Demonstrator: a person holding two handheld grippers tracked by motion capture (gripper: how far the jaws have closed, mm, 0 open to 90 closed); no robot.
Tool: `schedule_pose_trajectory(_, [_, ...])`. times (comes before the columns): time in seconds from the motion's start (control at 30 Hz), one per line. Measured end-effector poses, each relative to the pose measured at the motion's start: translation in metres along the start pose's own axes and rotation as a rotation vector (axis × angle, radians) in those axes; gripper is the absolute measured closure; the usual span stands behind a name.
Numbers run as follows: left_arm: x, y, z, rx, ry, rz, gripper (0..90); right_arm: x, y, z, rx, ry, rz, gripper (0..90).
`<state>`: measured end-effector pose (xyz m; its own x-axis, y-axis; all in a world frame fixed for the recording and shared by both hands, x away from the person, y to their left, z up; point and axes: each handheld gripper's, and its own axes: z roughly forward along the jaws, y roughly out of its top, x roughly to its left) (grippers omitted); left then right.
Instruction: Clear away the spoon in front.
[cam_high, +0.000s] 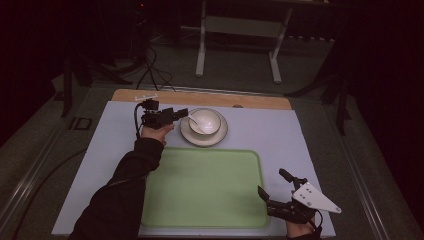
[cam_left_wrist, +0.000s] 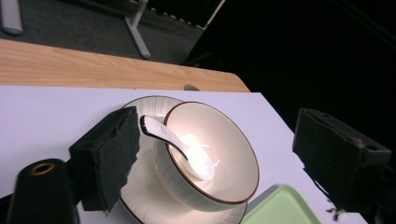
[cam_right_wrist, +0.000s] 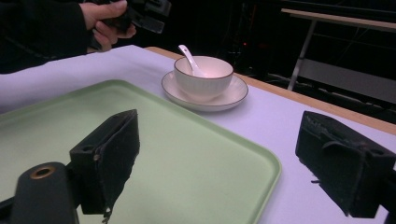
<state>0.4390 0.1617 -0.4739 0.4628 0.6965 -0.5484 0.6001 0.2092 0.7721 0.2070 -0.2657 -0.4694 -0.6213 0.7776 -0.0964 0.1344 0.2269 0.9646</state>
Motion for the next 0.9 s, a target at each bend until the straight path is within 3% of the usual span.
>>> schedule_pose_trajectory(0.07, [0.003,-0.002,0.005,0.006,0.013,-0.011,22.5,0.000,0.000,0.000,-0.001,0.001,0.000,13.4])
schedule_pose_trajectory(0.17, [0.009,-0.005,0.011,-0.002,0.022,-0.061,29.0,0.000,0.000,0.000,0.000,0.003,0.002,13.3])
schedule_pose_trajectory(0.47, [0.022,-0.017,0.028,-0.016,0.048,-0.189,40.5,-0.001,0.000,0.000,-0.001,0.005,0.008,13.4])
schedule_pose_trajectory(0.7, [0.028,-0.023,0.040,-0.024,0.012,-0.262,49.0,-0.001,-0.001,0.000,0.002,0.007,0.012,13.3])
schedule_pose_trajectory(0.9, [0.032,-0.026,0.049,-0.040,-0.013,-0.295,57.9,-0.002,-0.001,0.000,0.006,0.007,0.017,13.4])
